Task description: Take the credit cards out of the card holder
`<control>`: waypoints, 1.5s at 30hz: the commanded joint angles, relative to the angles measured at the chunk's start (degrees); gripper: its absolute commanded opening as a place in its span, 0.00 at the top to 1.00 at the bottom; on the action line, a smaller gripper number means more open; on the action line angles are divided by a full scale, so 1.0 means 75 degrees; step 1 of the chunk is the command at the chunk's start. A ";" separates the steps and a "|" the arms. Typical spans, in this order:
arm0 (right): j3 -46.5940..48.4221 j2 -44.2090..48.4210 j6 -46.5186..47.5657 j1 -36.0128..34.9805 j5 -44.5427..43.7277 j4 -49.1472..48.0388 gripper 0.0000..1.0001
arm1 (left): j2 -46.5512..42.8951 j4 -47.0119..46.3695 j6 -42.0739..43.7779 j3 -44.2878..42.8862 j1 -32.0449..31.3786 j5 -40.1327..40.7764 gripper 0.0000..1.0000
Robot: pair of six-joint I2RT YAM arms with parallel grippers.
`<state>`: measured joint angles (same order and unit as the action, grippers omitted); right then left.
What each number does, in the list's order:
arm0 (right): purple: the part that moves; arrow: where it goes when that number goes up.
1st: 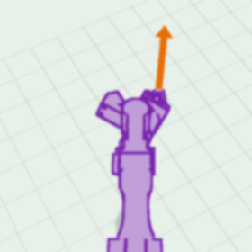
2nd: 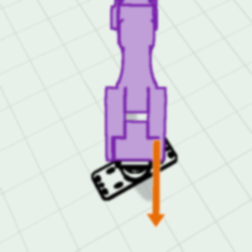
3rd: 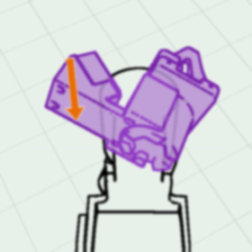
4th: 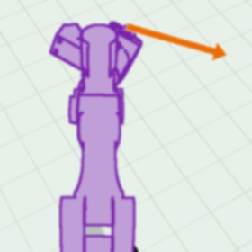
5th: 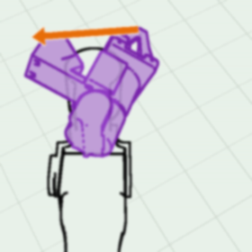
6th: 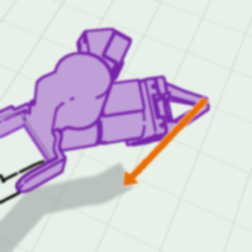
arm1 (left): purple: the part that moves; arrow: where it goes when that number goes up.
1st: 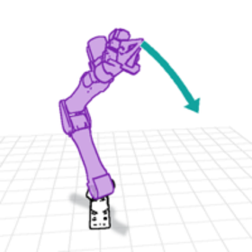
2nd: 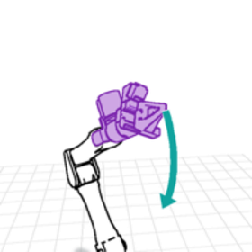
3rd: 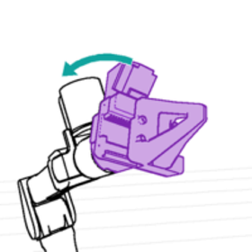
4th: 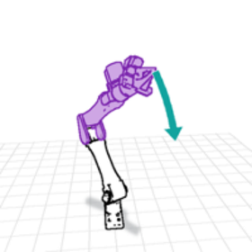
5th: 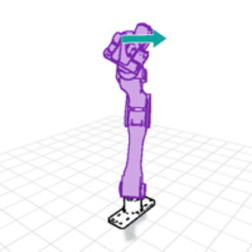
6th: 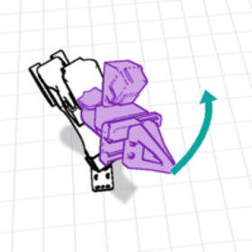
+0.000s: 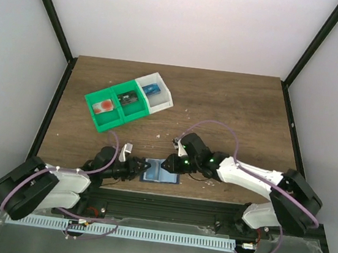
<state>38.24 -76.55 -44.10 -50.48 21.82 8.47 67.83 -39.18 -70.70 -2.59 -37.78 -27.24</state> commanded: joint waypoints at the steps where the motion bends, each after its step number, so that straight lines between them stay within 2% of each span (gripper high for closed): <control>1: 0.0712 -0.0625 -0.0161 -0.0277 -0.0183 -0.0082 0.80 | 0.0590 -0.1489 -0.0391 0.0124 0.0075 -0.0477 0.55; 7: 0.0952 -0.1388 -0.0214 -0.0425 -0.0172 -0.0226 0.80 | 0.1083 -0.1854 -0.0470 0.0175 0.0076 -0.0556 0.57; 17: 0.1064 -0.2192 -0.0078 -0.0505 -0.0231 -0.0207 0.80 | -0.0237 0.0854 0.0400 -0.0150 0.0094 0.0351 0.57; 20: 0.1047 -0.2360 -0.0048 -0.0546 -0.0335 -0.0162 0.80 | -0.0537 0.1289 0.0471 -0.0173 0.0131 0.0468 0.56; 24: 0.1021 -0.2441 -0.0003 -0.0558 -0.0568 -0.0038 0.82 | -0.0713 0.1405 0.0441 -0.0147 0.0171 0.0458 0.56; 33: 0.0768 -0.2462 0.0036 -0.0558 -0.0805 -0.0205 0.99 | -0.0622 0.1287 0.0371 -0.0223 0.0164 0.0404 0.51; 39: 0.0630 -0.2519 0.0032 -0.0556 -0.0756 -0.0367 1.00 | -0.0381 0.0956 0.0416 -0.0259 0.0164 0.0294 0.45; 45: 0.0576 -0.2499 0.0038 -0.0558 -0.0740 -0.0448 0.99 | 0.0095 0.0935 0.0700 -0.0468 0.0171 0.0218 0.54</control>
<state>43.38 -94.72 -44.38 -54.22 17.67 5.37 66.50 -30.68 -67.92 -4.16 -36.73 -24.93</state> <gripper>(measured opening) 0.011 0.486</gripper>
